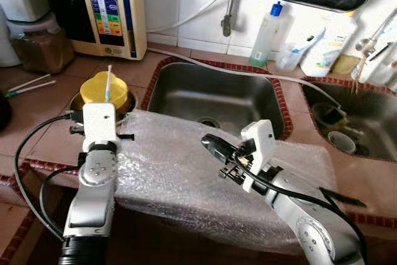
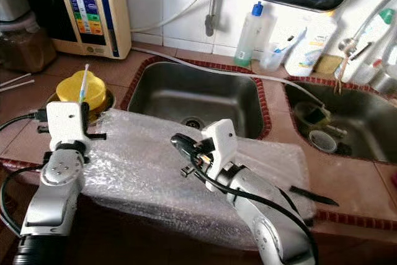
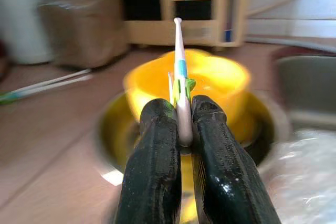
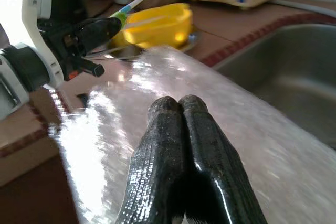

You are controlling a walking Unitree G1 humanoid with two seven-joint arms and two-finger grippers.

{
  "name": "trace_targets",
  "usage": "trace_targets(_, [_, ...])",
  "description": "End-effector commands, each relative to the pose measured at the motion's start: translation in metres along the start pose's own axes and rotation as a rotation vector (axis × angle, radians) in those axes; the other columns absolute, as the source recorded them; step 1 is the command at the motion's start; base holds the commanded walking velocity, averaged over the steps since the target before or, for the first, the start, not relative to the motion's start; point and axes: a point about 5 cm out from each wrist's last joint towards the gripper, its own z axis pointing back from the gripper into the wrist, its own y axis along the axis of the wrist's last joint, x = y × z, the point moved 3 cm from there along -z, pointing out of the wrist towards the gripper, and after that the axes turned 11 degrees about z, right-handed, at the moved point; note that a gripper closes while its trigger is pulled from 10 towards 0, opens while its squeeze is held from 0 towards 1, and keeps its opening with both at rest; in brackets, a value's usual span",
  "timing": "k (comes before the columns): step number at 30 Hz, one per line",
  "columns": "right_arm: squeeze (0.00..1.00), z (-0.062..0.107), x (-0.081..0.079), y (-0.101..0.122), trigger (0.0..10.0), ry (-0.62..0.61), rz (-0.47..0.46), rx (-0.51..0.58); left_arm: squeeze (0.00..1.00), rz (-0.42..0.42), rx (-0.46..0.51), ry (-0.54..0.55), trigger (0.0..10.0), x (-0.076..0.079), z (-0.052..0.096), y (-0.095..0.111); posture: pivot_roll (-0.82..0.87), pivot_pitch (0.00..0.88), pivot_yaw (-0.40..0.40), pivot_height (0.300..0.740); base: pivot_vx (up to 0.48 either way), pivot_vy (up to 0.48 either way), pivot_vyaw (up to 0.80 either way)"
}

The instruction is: Kitchen organization

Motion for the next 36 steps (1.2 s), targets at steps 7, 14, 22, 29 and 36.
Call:
trace_targets(7, [0.0,0.001,0.005,0.004,10.0,-0.028,0.012,0.016,0.0,-0.004,0.027,0.006,0.0,0.002,0.0,0.008,0.03,0.0,-0.079,0.74,0.0,0.0,0.36])
trace_targets(14, [0.0,0.002,0.007,0.003,10.0,-0.045,0.014,0.014,0.0,0.014,0.035,-0.018,3.0,0.006,0.0,0.009,0.03,0.0,-0.076,0.74,0.0,0.0,0.0])
trace_targets(22, [0.0,0.0,0.023,0.008,10.0,-0.142,0.052,0.044,0.0,0.006,0.123,-0.103,2.2,0.019,-0.002,0.027,0.04,0.0,-0.076,0.74,0.0,0.0,0.0])
trace_targets(29, [0.0,-0.001,0.03,0.015,10.0,-0.187,0.059,0.081,0.0,-0.004,0.203,-0.149,0.0,0.027,0.004,0.043,0.05,0.0,-0.08,0.74,0.0,0.0,0.0])
trace_targets(36, [0.0,-0.001,0.062,0.035,10.0,-0.373,0.06,0.169,0.0,-0.08,0.338,-0.327,0.0,0.059,0.019,0.061,0.05,0.0,-0.084,0.74,0.0,0.0,0.0])
